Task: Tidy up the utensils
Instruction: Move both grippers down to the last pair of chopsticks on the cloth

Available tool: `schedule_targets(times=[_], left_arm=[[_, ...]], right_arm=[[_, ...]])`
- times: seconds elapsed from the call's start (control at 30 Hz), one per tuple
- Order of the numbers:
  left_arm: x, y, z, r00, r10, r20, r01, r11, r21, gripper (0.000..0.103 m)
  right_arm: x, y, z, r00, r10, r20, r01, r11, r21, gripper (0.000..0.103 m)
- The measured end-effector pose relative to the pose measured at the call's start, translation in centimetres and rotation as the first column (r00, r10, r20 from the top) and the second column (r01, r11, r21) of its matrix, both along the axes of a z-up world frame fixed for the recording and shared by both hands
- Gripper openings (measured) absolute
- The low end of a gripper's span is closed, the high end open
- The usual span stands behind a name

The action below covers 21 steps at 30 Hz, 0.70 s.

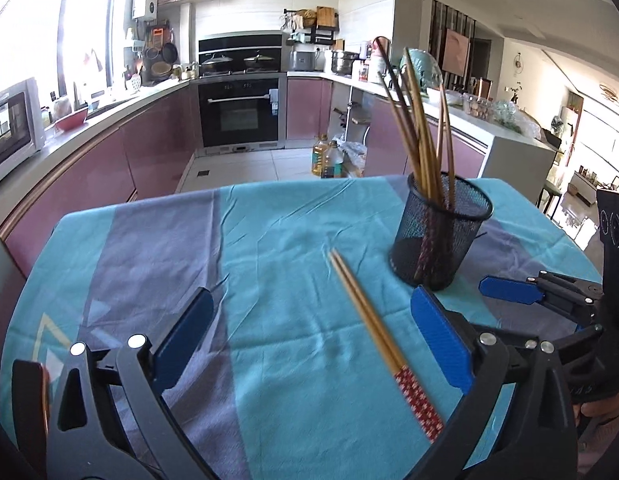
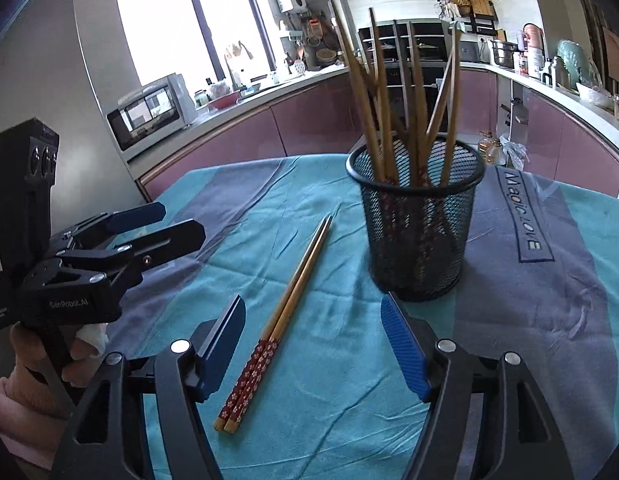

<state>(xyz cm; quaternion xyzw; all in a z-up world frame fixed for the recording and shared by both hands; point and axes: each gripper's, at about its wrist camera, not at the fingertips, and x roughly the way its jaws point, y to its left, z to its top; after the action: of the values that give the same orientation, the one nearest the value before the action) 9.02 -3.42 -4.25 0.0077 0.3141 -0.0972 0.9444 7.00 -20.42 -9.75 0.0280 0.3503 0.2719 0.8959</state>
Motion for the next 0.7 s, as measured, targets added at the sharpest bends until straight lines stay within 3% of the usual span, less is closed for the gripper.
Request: schedule_targets(times=[0.3, 0.7], left_arm=[[-1.0, 1.4, -1.8, 0.998, 0.03, -0.051, -0.031, 0.999, -0.008, 0.092], [-1.1, 1.1, -2.7, 0.996, 0.009, -0.084, -0.01, 1.0, -0.009, 0.085]], right_arm=[[0.5, 2.7, -1.9, 0.997, 0.013, -0.07, -0.018, 0.998, -0.062, 0.05], [1.3, 4.6, -2.5, 0.996, 0.003, -0.088, -0.013, 0.993, -0.113, 0.04]])
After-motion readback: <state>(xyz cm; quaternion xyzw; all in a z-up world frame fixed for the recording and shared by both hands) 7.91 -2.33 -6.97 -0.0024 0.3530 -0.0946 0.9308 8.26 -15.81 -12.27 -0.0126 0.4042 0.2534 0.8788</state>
